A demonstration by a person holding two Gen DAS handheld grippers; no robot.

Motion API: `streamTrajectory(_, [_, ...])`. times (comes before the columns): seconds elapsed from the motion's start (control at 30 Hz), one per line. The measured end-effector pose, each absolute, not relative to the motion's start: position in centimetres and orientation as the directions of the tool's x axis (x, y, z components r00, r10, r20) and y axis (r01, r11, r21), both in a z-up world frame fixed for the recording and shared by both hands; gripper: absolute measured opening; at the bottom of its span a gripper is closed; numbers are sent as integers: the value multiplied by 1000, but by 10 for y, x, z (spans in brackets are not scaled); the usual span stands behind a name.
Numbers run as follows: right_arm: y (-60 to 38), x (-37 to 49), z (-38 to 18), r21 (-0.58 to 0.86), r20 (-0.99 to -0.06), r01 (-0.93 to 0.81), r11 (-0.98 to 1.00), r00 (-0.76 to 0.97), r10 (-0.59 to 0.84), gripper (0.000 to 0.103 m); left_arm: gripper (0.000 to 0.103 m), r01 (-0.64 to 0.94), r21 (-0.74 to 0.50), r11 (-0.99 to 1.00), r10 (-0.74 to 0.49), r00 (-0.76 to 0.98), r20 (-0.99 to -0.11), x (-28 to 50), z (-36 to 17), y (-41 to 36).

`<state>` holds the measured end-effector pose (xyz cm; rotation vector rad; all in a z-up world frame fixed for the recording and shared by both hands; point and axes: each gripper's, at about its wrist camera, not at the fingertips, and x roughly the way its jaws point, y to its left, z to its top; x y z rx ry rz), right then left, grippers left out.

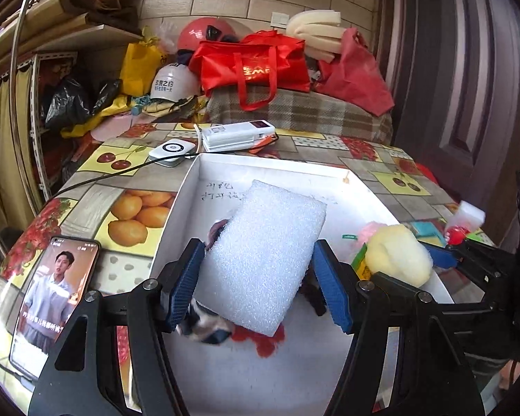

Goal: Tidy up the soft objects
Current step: 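Open the left gripper releasing the foam block while the right releases the sponge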

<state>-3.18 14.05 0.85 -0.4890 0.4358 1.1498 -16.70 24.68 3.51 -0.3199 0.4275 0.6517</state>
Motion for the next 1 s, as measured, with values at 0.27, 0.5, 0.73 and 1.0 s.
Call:
streamTrajectory(0.27, [149,-23,11,-109,-553,-926,362,359,752,59,65,-687,-164,708,531,670,-519,-139,31,264])
streamTrajectory(0.5, [132,-41,21,-132,-456,-930,342,364,812,59,66,-706,-163,689,564,664,-491,-145,33,263])
streamTrajectory(0.73, [131,-50,21,-110,-465,-947,302,318,827,61,71,-690,-217,691,547,695,-466,-154,34,266])
streamTrajectory(1.0, [124,-44,23,-73,-438,-939,336,333,835,90,93,-663,-173,728,558,720,-412,-152,42,250])
